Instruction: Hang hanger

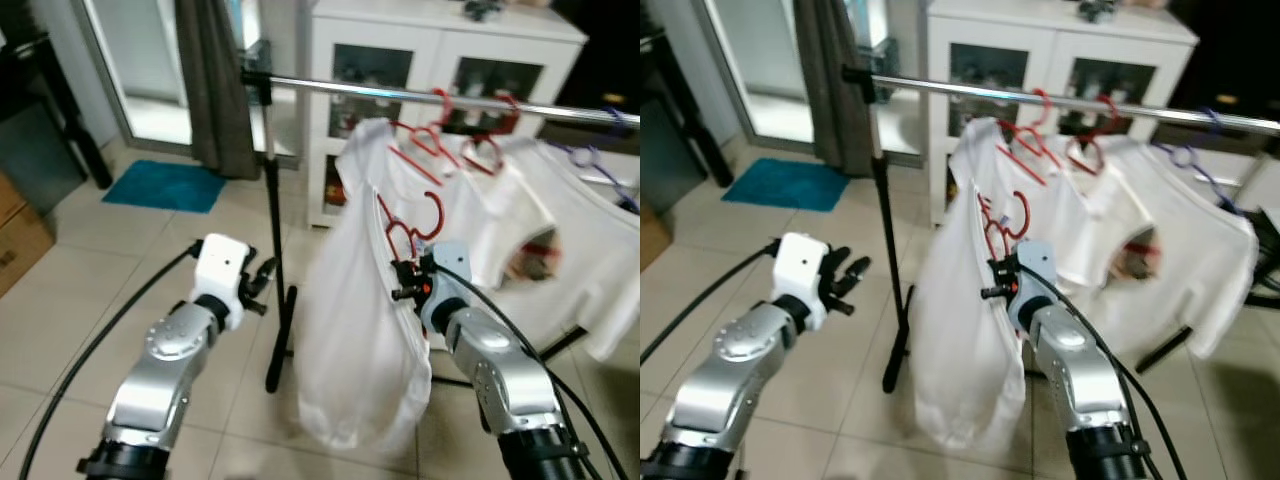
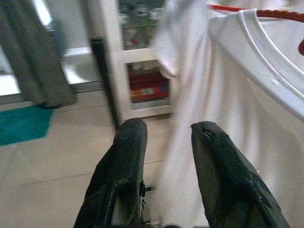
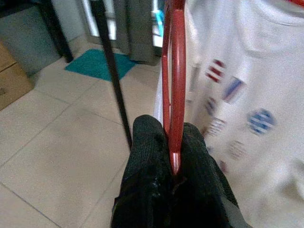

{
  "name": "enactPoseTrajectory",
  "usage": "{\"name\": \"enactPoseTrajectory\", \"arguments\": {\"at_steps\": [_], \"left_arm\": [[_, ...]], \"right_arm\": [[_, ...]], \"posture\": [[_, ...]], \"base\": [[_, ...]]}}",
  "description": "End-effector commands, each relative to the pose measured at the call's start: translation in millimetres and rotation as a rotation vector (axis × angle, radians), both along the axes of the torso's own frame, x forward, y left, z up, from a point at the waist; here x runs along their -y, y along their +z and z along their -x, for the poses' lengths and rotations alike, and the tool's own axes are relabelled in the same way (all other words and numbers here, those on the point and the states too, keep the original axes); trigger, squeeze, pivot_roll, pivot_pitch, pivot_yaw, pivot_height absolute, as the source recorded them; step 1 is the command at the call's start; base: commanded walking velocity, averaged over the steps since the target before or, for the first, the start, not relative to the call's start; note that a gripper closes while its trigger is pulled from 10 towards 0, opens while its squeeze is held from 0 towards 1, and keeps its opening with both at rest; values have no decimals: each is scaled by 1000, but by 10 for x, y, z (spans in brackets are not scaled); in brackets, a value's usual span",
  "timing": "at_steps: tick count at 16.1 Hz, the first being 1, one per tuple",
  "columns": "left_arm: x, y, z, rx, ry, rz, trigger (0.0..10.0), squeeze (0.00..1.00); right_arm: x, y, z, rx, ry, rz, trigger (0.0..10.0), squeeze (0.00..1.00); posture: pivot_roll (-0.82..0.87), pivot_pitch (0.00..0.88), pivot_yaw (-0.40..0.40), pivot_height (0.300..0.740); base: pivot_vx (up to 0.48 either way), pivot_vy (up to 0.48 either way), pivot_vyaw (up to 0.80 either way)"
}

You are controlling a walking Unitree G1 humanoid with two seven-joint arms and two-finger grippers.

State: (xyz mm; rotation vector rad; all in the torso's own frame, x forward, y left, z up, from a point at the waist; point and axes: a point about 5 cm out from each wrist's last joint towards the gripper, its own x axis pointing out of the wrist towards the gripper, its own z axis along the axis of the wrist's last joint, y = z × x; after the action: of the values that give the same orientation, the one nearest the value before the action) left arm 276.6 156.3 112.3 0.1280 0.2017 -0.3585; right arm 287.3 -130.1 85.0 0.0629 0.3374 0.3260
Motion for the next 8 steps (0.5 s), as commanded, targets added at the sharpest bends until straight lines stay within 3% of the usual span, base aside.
{"name": "enactPoseTrajectory", "arguments": {"at_steps": [1,6,8], "left_arm": [[-73,42,-11,15,17,-12,10000,0],[-101,74,-13,27,14,-29,10000,0],[-125,89,-11,31,6,-49,10000,0]], "right_arm": [[-84,115,-41,47,28,-10,10000,0],[-123,160,-63,69,56,3,10000,0],[-196,236,-57,97,134,37,10000,0]], "posture": [[6,0,-35,740],[15,0,-34,740],[18,0,-31,740]], "base": [[375,0,0],[373,0,0],[375,0,0]]}}
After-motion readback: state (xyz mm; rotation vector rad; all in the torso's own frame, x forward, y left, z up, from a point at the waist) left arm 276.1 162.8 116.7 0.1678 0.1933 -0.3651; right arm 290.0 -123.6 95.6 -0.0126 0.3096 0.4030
